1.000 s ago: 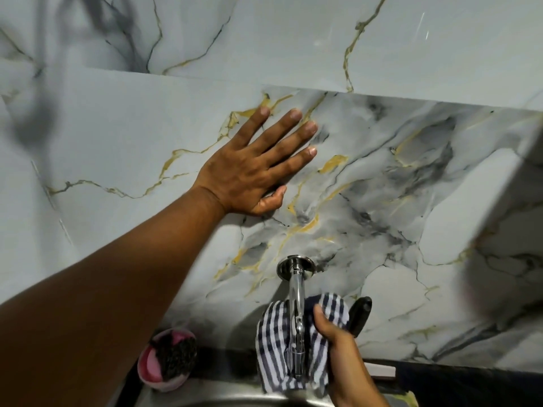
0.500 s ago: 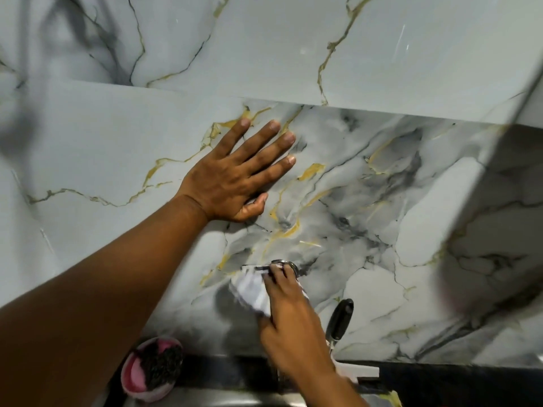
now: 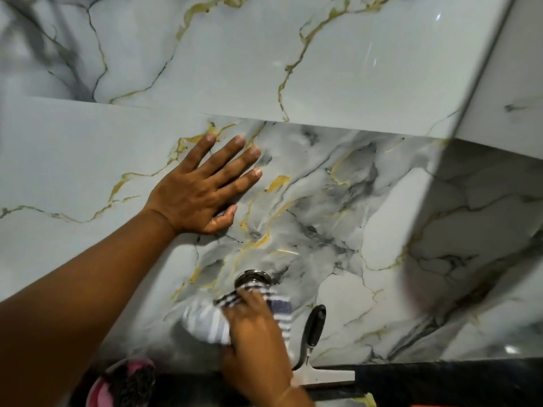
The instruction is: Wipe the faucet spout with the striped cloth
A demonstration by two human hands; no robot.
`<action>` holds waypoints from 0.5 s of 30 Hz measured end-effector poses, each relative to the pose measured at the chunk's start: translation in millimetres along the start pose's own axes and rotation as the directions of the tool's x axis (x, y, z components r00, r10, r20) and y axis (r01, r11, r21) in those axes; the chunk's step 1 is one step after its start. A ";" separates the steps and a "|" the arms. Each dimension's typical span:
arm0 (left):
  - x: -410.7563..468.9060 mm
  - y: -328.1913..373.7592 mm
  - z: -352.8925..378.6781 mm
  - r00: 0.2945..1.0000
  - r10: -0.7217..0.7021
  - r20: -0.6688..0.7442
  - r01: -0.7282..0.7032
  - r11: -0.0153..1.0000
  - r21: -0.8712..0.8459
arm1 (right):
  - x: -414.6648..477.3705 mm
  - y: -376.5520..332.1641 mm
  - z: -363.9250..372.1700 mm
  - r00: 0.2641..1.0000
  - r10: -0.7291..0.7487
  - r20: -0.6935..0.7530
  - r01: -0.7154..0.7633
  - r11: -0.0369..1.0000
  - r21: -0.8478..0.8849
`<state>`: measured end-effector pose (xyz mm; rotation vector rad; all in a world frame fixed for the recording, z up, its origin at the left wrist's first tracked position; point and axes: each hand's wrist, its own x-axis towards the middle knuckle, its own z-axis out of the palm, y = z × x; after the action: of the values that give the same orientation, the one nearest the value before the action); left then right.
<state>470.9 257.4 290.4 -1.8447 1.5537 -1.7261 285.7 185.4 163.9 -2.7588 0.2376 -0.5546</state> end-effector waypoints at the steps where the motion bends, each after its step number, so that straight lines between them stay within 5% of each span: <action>1: 0.0 0.4 0.6 1.000 0.001 0.004 -0.001 1.000 -0.003 | -4.2 7.6 3.2 0.991 0.064 -0.114 -0.065 0.998 -0.004; 2: 0.2 0.2 0.6 1.000 0.003 0.014 -0.003 1.000 -0.002 | -12.9 21.3 27.5 0.878 0.012 -0.478 -0.005 1.000 0.017; 3: -0.8 0.0 1.0 1.000 0.004 0.021 -0.003 1.000 -0.003 | -20.3 27.7 40.7 0.654 -0.066 -0.753 0.156 0.987 0.049; 4: -1.4 0.0 -0.6 0.999 -0.001 0.036 0.001 1.000 -0.012 | -37.9 29.4 38.1 0.598 0.009 -0.802 0.204 0.965 0.164; 5: -3.5 -0.2 -1.4 0.999 -0.006 0.047 0.008 0.999 -0.032 | -61.3 33.8 16.4 0.842 0.163 -0.514 0.170 0.824 0.540; 6: -5.2 0.1 -3.6 0.997 -0.023 0.068 0.027 0.998 -0.059 | -91.2 39.3 1.2 0.967 0.202 -0.159 -0.017 0.668 0.744; 7: -4.1 4.2 -6.7 0.995 -0.060 0.074 0.067 0.993 -0.098 | -120.7 47.2 -26.7 0.958 0.284 0.031 -0.198 0.582 0.788; 8: 1.2 13.6 -14.1 0.986 -0.132 0.100 0.146 0.977 -0.155 | -142.7 43.5 -40.9 0.963 0.217 0.162 -0.257 0.543 0.800; 10: 16.7 48.3 -36.0 0.929 -0.313 0.199 0.362 0.881 -0.306 | -146.8 56.1 -71.5 0.913 0.354 0.203 -0.364 0.483 0.797; 12: 26.4 97.3 -68.8 0.826 -0.427 0.368 0.564 0.624 -0.541 | -159.9 82.1 -97.8 0.892 0.344 0.293 -0.443 0.534 0.720; 13: 28.8 124.4 -88.6 0.762 -0.427 0.486 0.642 0.402 -0.653 | -167.7 95.7 -109.3 0.864 0.377 0.335 -0.501 0.569 0.652; 15: 34.1 196.3 -122.9 0.541 -0.269 0.797 0.755 -0.262 -0.601 | -194.6 115.5 -132.6 0.850 0.389 0.356 -0.525 0.562 0.640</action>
<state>257.1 206.5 210.1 -3.7311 1.9514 0.4165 43.9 84.3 173.3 -1.8335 0.5500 -0.1823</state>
